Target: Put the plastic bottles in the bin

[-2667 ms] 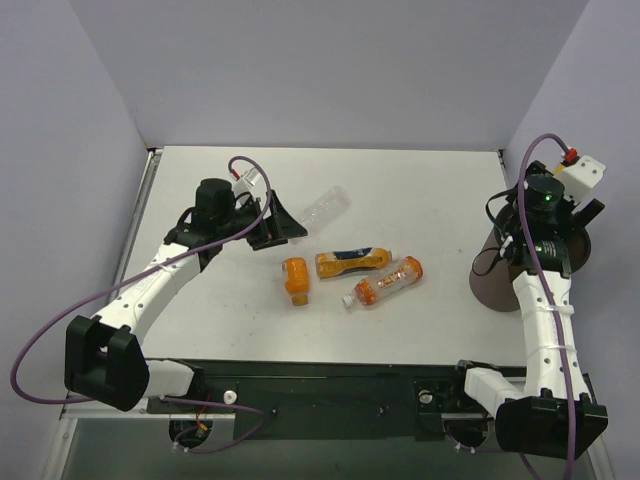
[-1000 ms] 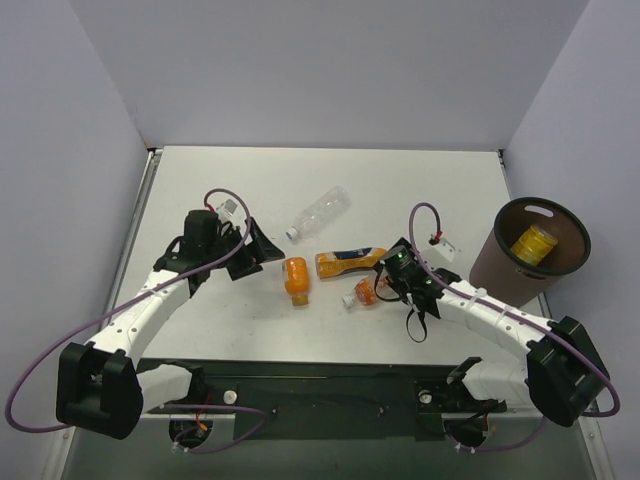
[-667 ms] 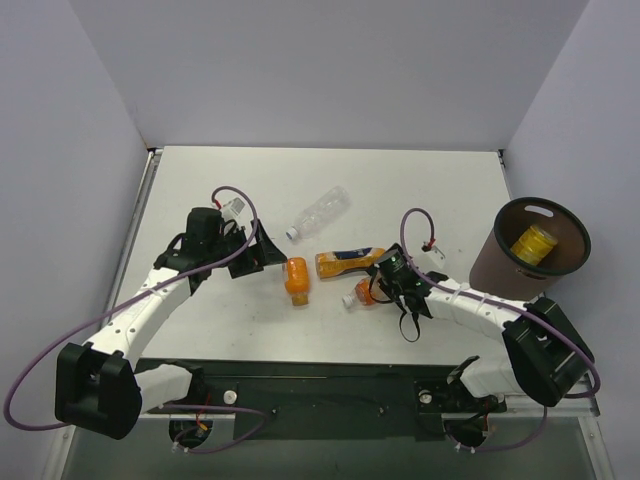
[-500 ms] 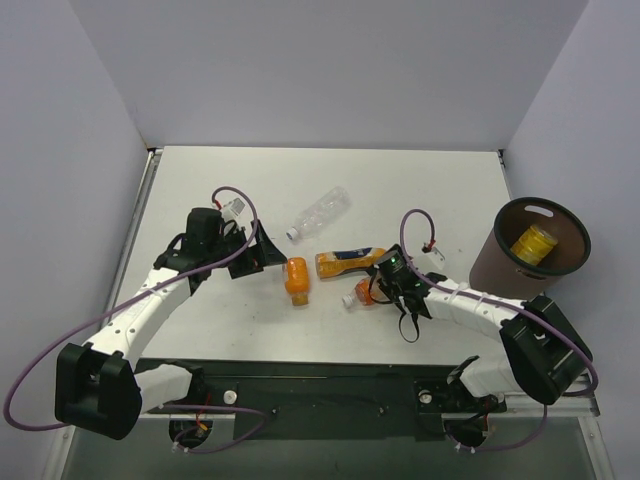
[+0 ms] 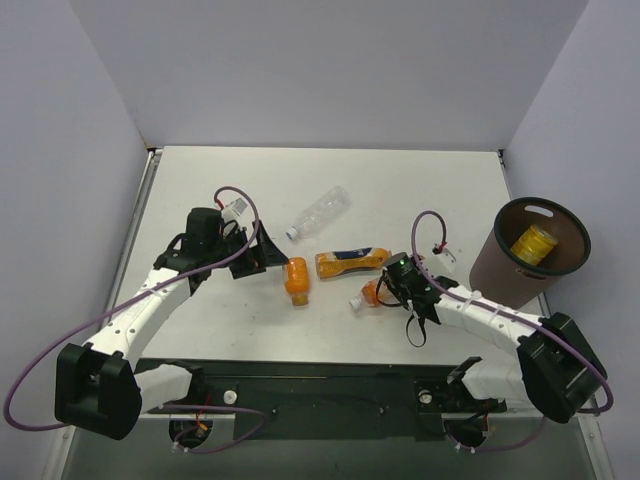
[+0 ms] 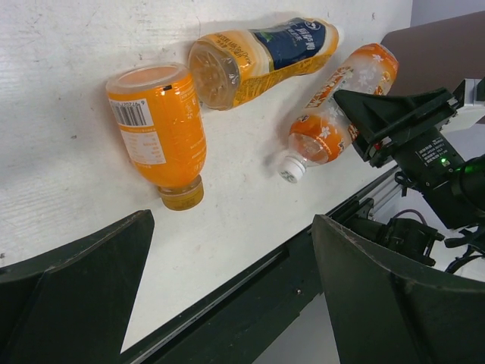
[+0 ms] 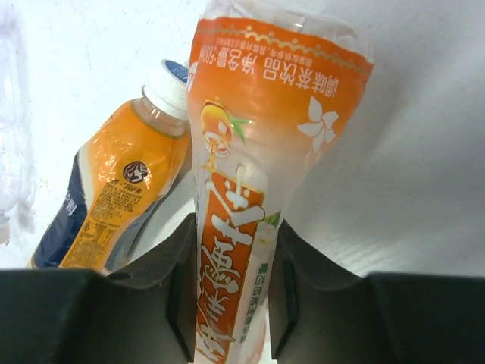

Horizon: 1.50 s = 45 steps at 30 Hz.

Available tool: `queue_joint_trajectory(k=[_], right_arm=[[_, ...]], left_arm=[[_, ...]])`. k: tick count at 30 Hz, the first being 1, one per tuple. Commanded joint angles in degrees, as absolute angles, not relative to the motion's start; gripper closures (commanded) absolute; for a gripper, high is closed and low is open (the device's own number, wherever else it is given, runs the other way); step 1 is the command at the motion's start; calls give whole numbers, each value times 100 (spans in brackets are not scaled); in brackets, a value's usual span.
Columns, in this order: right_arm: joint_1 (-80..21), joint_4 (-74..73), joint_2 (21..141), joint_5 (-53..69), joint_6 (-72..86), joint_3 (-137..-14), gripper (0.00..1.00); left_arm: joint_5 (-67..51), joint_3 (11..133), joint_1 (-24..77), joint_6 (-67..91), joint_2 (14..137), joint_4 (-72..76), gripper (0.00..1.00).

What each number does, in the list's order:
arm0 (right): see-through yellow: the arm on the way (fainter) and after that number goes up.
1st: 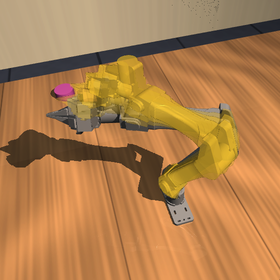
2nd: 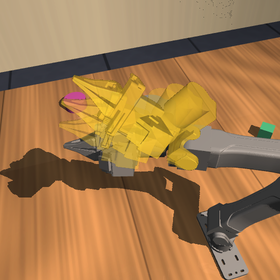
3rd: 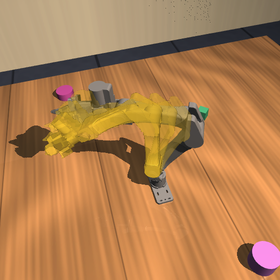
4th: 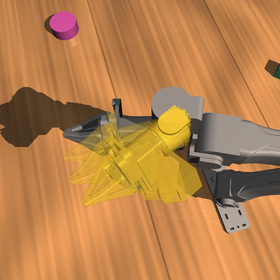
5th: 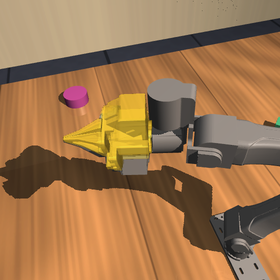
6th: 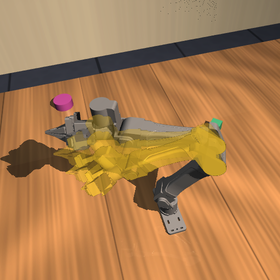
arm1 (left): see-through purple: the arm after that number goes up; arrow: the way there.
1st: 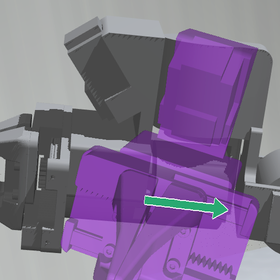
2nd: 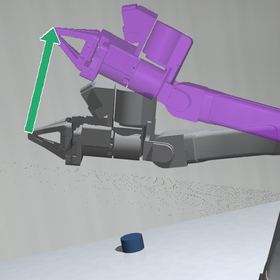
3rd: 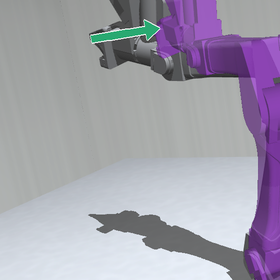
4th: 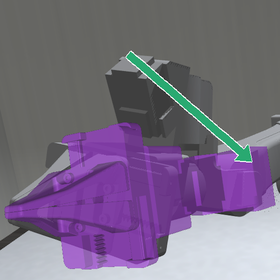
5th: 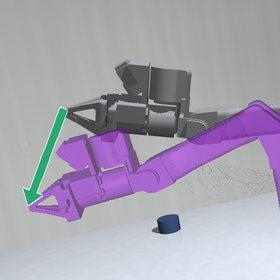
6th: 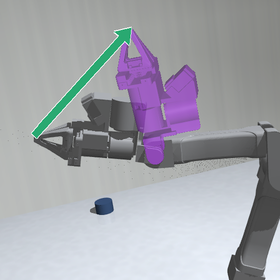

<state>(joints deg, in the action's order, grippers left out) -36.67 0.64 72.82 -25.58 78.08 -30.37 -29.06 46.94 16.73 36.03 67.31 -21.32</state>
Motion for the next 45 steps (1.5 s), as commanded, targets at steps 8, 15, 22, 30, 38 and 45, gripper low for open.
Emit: queue_joint_trajectory(k=[8, 15, 22, 30, 38, 45], right_arm=[[-3779, -1916, 5661, -3639, 4687, -5462, 84], [-3692, -2355, 5862, -4279, 1543, -7785, 84], [-3533, -968, 5389, -5624, -851, -8113, 83], [-2912, 1484, 4614, -6275, -2584, -7032, 83], [-1732, 484, 4562, -5801, -1170, -7225, 82], [-986, 281, 4877, -5318, -774, -7321, 92]], left_arm=[[-3129, 4869, 1670, 3919, 7084, -1337, 3], [-3111, 4570, 1670, 4122, 7084, -1169, 3], [-2901, 4561, 1652, 4123, 6856, -1423, 3], [-2707, 4685, 1635, 3911, 6794, -1767, 3], [-2759, 4641, 1626, 3745, 6697, -1951, 3], [-3032, 4553, 1626, 3569, 6548, -2083, 3]])
